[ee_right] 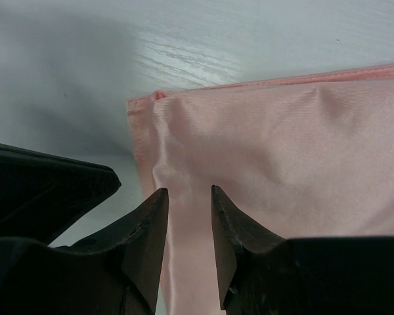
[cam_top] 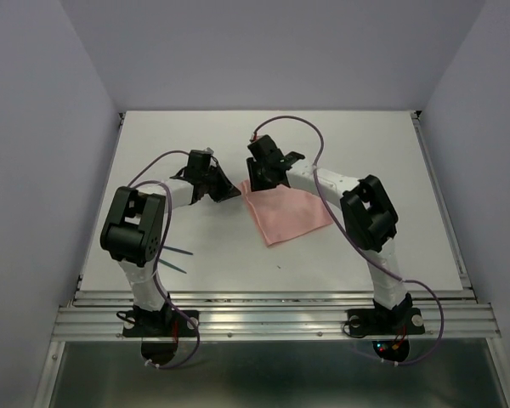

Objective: Fold the napkin into a case and place the utensils inside
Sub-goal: Turn over the upper triangle folded napkin at the center of the board.

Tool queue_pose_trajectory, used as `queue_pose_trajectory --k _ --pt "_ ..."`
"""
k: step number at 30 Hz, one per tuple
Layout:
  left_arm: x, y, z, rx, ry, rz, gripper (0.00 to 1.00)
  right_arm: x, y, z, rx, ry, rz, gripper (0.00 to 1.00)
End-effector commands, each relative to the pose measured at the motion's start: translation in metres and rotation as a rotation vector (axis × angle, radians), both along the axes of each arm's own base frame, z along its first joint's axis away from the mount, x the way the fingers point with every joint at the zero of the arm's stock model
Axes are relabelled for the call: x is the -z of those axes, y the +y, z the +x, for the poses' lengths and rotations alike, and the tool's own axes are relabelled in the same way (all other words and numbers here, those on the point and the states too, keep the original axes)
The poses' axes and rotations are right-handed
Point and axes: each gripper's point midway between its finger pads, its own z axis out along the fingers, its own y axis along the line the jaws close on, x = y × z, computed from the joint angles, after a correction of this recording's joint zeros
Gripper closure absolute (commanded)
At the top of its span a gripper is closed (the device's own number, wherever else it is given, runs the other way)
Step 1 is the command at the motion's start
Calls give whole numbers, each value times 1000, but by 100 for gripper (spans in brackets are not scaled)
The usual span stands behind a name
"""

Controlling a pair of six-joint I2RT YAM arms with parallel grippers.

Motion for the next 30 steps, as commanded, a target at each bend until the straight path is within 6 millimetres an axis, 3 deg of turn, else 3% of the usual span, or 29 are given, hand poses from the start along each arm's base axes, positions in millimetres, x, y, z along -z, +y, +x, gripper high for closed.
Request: queue_pose_trajectory --k 1,17,24,30 --pt "-14 -6 22 -7 -56 -28 100 -14 24 12 -20 -32 69 62" --pt "13 -7 33 -23 -16 -4 100 12 36 25 -14 1 58 63" --pt "20 -5 31 -28 3 8 100 24 40 27 -9 18 58 72" --pt "24 -4 32 -30 14 19 100 17 39 27 0 6 69 96"
